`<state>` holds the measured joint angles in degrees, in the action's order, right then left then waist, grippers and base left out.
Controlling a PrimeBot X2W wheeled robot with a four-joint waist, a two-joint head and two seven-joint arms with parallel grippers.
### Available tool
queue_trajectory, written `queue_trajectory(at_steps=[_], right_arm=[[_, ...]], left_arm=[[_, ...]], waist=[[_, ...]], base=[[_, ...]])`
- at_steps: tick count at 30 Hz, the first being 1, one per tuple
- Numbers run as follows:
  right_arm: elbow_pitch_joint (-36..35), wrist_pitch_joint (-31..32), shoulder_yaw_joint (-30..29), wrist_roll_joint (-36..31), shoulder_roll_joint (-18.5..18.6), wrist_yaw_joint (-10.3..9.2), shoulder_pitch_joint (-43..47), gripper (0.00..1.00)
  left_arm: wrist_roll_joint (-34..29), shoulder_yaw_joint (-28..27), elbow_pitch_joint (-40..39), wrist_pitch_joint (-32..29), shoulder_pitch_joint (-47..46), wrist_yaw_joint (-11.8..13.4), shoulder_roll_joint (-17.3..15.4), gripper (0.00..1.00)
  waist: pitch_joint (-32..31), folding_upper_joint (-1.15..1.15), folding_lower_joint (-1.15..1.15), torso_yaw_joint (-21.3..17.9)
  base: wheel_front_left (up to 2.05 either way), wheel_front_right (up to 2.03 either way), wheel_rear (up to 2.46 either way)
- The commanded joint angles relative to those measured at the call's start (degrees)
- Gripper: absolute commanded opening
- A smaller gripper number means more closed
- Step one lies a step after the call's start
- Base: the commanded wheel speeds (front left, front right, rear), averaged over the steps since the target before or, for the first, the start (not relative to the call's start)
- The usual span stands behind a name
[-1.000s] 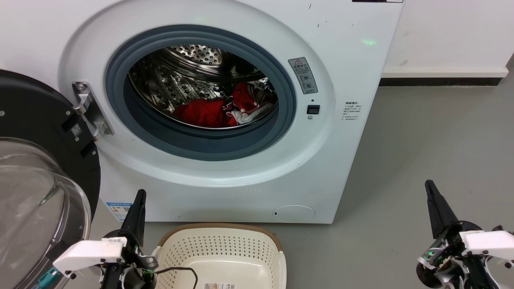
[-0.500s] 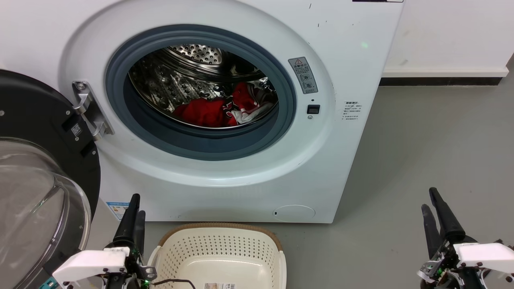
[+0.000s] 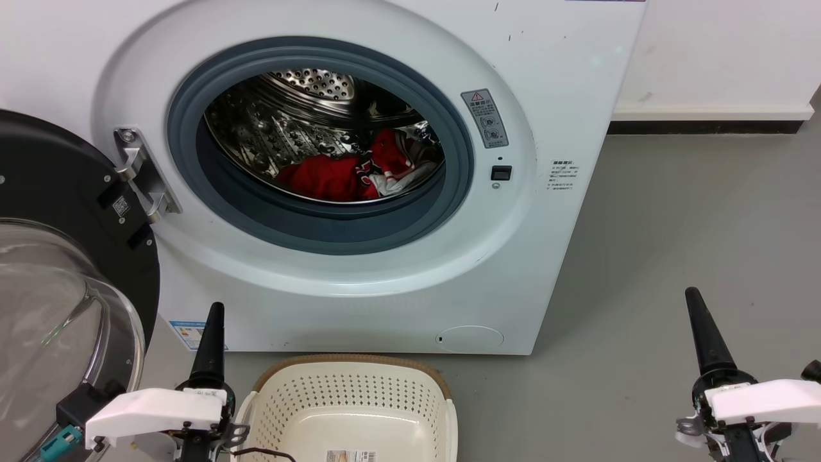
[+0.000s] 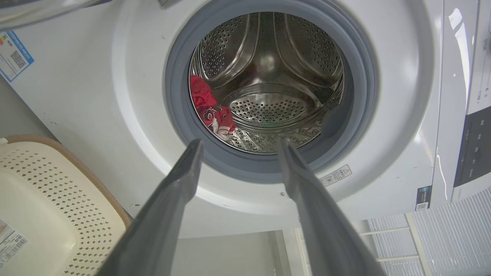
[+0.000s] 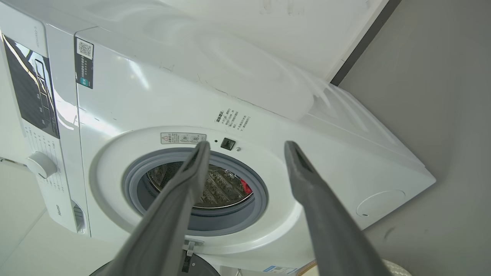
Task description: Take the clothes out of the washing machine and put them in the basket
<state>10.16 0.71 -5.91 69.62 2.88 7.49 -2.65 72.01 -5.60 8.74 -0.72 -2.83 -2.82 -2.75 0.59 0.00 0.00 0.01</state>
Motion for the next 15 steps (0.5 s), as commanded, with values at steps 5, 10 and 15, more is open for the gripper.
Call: queue_trajectory(at_steps=[5, 10, 15], right_arm=[[-3.4, -1.7, 1.1, -9.0, 0.1, 0.00, 0.4, 1.00], [-5.2, -2.8, 2.1, -16.1, 0.1, 0.00, 1.0, 1.00], [-6.9, -3.8, 3.0, -22.6, 0.1, 0.00, 1.6, 1.00]], left_arm=[[-7.8, 1.1, -3.1, 1.7, 0.0, 1.8, -0.1, 1.00], [-13.4, 1.9, -4.2, 2.8, 0.5, 2.9, -0.1, 1.00], [-18.5, 2.6, -5.2, 3.9, 0.9, 3.9, -0.1, 1.00]], waist=[[0.1, 0.00, 0.00, 0.0], [0.2, 0.00, 0.00, 0.0], [0.2, 0.00, 0.00, 0.0]], base=[[0.00, 0.00, 0.00], [0.00, 0.00, 0.00], [0.00, 0.00, 0.00]])
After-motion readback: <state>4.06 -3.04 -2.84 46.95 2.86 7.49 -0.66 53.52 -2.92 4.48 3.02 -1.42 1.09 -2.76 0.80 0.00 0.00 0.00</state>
